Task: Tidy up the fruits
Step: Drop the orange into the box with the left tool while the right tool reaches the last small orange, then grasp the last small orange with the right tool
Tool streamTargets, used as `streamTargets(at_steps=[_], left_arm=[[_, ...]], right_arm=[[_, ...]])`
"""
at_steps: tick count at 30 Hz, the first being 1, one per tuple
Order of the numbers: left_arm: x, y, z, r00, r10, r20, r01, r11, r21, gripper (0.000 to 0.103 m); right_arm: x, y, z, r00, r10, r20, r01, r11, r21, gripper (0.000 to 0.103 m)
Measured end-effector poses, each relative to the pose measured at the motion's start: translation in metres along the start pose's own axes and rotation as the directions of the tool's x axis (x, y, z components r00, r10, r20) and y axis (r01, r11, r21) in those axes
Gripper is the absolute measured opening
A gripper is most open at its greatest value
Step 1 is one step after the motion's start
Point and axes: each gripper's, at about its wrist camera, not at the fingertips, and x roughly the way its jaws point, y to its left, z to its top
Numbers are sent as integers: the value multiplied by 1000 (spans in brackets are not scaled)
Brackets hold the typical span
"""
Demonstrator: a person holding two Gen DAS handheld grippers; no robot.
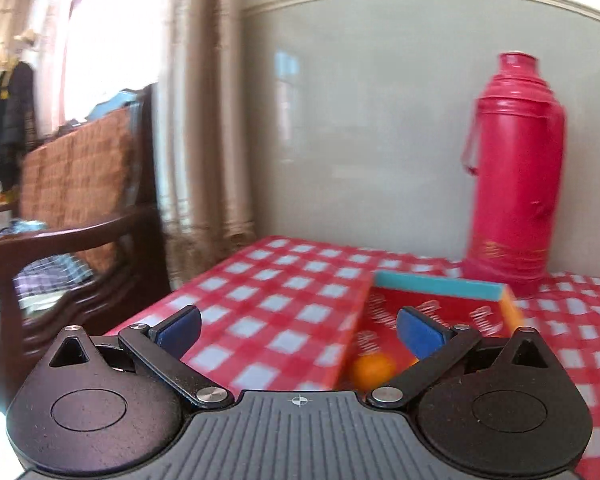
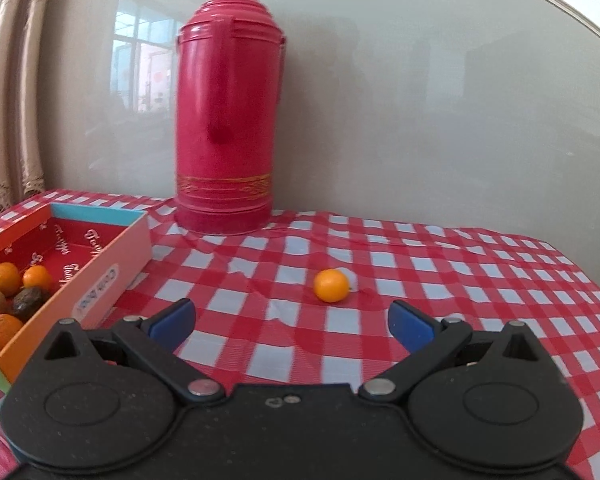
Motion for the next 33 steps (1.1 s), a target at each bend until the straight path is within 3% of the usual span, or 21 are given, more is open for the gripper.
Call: streamTargets(at_steps=[6, 16, 20, 27, 30, 32, 33], left_arm=[[-7, 43, -26, 993, 111, -27, -113, 989, -99, 103], [-25, 92, -38, 965, 258, 41, -243, 946, -214, 103], [-24, 110, -41, 954, 298, 25, -283, 928, -243, 103], [-25, 127, -45, 943, 332, 18, -318, 918, -238, 103], [-23, 132, -45, 943, 333, 11, -321, 917, -238, 103], [-23, 133, -45, 942, 334, 10, -323, 916, -237, 103], [-23, 133, -45, 943, 334, 10, -322, 917, -237, 103]], right_arm=[[14, 14, 4, 1000, -1, -6, 1, 999, -34, 97], [73, 5, 21, 994, -60, -94, 57, 998, -33, 96], [101, -9, 24, 984, -59, -168, 69, 996, 55, 79], [139, -22, 26, 960, -103, -261, 127, 989, 78, 71], [142, -25, 24, 963, -68, -261, 101, 988, 114, 58], [141, -23, 25, 966, -72, -250, 101, 989, 104, 38], [139, -22, 25, 967, -61, -246, 89, 991, 104, 33]])
